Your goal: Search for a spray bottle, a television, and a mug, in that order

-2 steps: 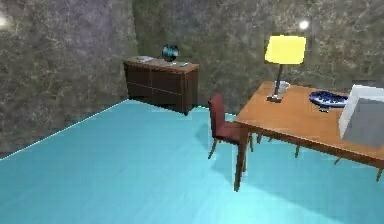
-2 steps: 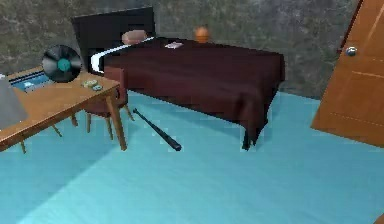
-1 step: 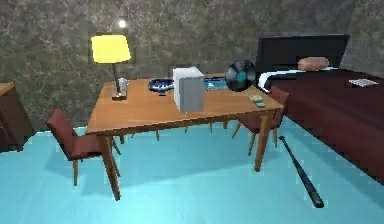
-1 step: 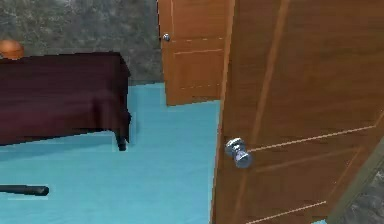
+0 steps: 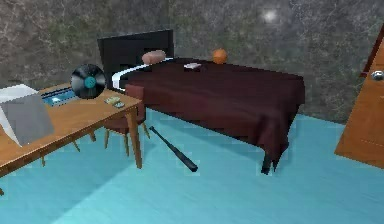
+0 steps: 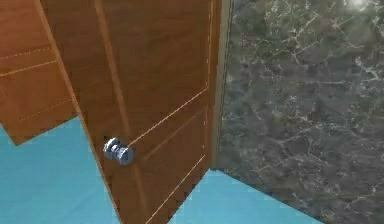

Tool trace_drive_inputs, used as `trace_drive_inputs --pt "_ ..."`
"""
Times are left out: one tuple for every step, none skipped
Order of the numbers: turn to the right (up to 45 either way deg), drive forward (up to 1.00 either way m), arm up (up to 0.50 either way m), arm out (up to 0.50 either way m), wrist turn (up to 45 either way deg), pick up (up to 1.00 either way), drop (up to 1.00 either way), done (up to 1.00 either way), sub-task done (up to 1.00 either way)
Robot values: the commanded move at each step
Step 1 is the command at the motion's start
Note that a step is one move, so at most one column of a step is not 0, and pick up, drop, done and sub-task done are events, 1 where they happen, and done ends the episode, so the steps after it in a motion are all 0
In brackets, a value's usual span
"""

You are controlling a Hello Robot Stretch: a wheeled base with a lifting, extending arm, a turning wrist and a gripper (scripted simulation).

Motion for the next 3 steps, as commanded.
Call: trace_drive_inputs --pt "0.0 0.70 0.00 0.00 0.0 0.00 0.00 0.00 0.00" --pt "45.0 0.00 0.00 0.00 0.0 0.00 0.00 0.00 0.00" --pt "45.0 0.00 0.00 0.00 0.0 0.00 0.00 0.00 0.00"
